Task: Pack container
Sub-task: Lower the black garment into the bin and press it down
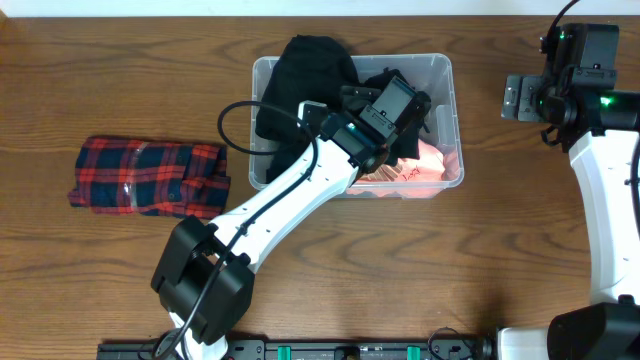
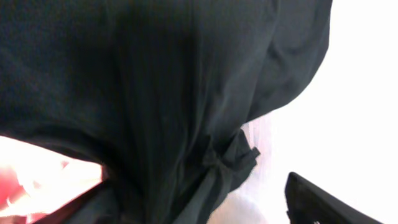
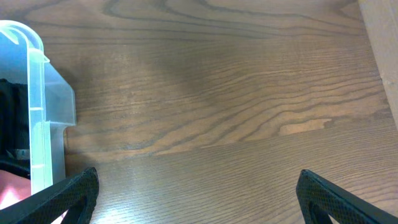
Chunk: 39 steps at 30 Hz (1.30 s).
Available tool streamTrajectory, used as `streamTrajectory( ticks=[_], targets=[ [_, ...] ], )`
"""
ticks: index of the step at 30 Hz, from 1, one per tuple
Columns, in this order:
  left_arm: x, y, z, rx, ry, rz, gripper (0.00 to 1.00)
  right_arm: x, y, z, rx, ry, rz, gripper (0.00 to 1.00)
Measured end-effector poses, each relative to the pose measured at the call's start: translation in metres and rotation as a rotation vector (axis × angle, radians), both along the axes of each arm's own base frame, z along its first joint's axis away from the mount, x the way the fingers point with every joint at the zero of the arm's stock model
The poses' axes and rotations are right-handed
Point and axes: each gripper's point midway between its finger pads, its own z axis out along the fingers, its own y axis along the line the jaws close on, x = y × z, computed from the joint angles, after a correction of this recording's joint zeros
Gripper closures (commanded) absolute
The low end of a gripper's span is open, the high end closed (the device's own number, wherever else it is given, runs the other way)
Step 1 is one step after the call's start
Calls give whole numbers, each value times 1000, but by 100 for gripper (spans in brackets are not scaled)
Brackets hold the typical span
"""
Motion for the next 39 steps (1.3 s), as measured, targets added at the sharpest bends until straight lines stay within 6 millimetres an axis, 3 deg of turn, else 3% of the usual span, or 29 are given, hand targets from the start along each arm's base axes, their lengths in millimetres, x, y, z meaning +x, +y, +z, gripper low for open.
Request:
streamTrajectory(
  ticks=[1,12,24,28,33,39],
  targets=[
    [0,0,1,-1,-1,0,2,0,0,0,0,0,0,1],
    [-2,-3,8,-21,-9,-12,2,0,0,0,0,0,0,1],
    [-41,5,76,-30,-70,-106,2,0,0,0,0,0,0,1],
    [-41,13,85,96,-95,-193,2,0,0,0,0,0,0,1],
    [-45,38,86,369,-68,-315,2,0,0,0,0,0,0,1],
    [-39,64,102,573,-100,-297,2,0,0,0,0,0,0,1]
  ],
)
